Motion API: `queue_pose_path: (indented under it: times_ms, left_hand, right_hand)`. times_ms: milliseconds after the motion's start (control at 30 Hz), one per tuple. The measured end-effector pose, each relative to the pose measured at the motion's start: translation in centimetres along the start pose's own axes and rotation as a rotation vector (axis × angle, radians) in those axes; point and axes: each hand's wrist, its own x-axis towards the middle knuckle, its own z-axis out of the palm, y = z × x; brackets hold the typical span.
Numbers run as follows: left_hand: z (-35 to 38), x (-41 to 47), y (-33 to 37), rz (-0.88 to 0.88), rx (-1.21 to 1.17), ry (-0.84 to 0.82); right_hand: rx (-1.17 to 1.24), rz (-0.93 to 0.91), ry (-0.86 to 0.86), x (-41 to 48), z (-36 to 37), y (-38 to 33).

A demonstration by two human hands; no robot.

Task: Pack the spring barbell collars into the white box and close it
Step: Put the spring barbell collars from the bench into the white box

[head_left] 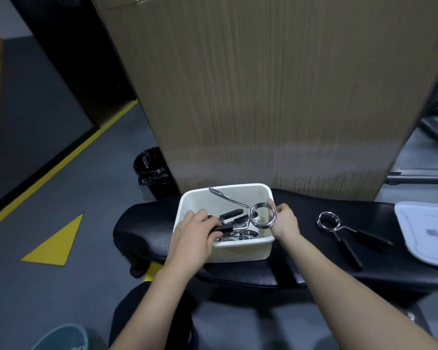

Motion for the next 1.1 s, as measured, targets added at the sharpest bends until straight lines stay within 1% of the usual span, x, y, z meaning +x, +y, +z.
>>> queue_pose_path:
  times_ms: [67,167,333,400,600,700,767,833,933,1000,1100]
  left_hand:
    - [0.4,0.2,-0.5,-0.027,0.031,-0.025]
    - [1.0,0.7,-1.1,-0.072,0.093,-0.041]
    - [1.9,1.8,-1.5,-0.135,0.116,-0.043]
    - [2.2,2.4,-1.5,-0.139,0.124,-0.083]
    - [3.4,4.4,-1.5,-0.109,0.234,-0.278]
    - [4.3,5.2,-1.7,-0.111,0.233,-0.317]
    - [5.2,5.5,-1.9,-0.104,0.202,-0.322]
    - [6.0,5.8,-2.2,-0.135,0.120,-0.336]
    - [7.2,5.8,-2.9,-0.251,-0.051,-0.381]
    - [7.8,5.5,-3.5,-0.352,-0.222,-0.442]
    - [8.2,5.0,-4.1,-0.396,-0.364,-0.494]
  right_hand:
    - [-0.079,-0.032,0.020,0.1,0.0,-0.1]
    - [-0.101,-0.056,0.042,0.0,0.1,0.0]
    - [-0.153,-0.054,0.049,0.3,0.5,0.2]
    - [-0.180,-0.046,0.063,0.6,0.7,0.3]
    - [-0.229,-0.044,0.083,1.1,0.9,0.7]
    - [-0.237,-0.056,0.085,1.3,1.0,0.8]
    - [-0.248,-0.055,0.091,1.3,1.1,0.9]
    - [-0.252,-0.055,0.095,1.5,1.1,1.0]
    - [-0.248,-0.061,0.094,1.6,1.2,1.1]
    - [-0.240,-0.063,0.096,1.5,1.3,1.0]
    - [-0.221,-0.073,0.097,1.3,1.2,0.9]
